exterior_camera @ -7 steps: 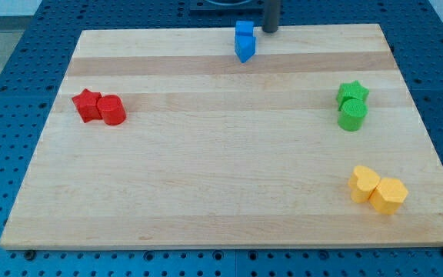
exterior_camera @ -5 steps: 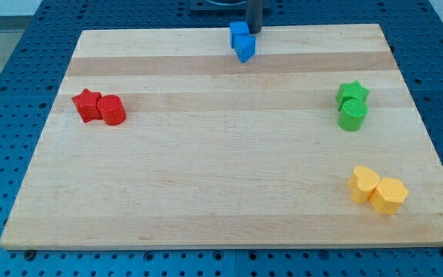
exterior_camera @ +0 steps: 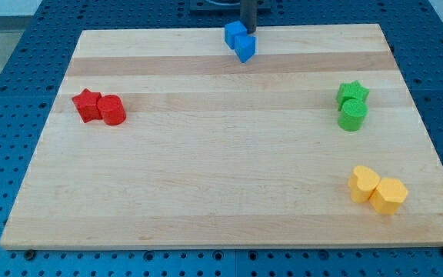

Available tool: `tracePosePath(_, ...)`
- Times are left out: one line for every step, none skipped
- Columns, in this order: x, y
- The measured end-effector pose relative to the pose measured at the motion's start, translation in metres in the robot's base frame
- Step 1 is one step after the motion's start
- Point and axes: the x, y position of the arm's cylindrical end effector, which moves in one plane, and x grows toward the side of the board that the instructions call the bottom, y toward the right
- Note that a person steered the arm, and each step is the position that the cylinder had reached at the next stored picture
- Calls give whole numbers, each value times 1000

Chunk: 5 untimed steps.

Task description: Drag the blue blocks towards the red blocks

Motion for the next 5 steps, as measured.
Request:
tracePosePath(6,3)
tracePosePath(28,12)
tracePosePath(35,10)
tracePosePath(44,-11)
tracePosePath(59,-32)
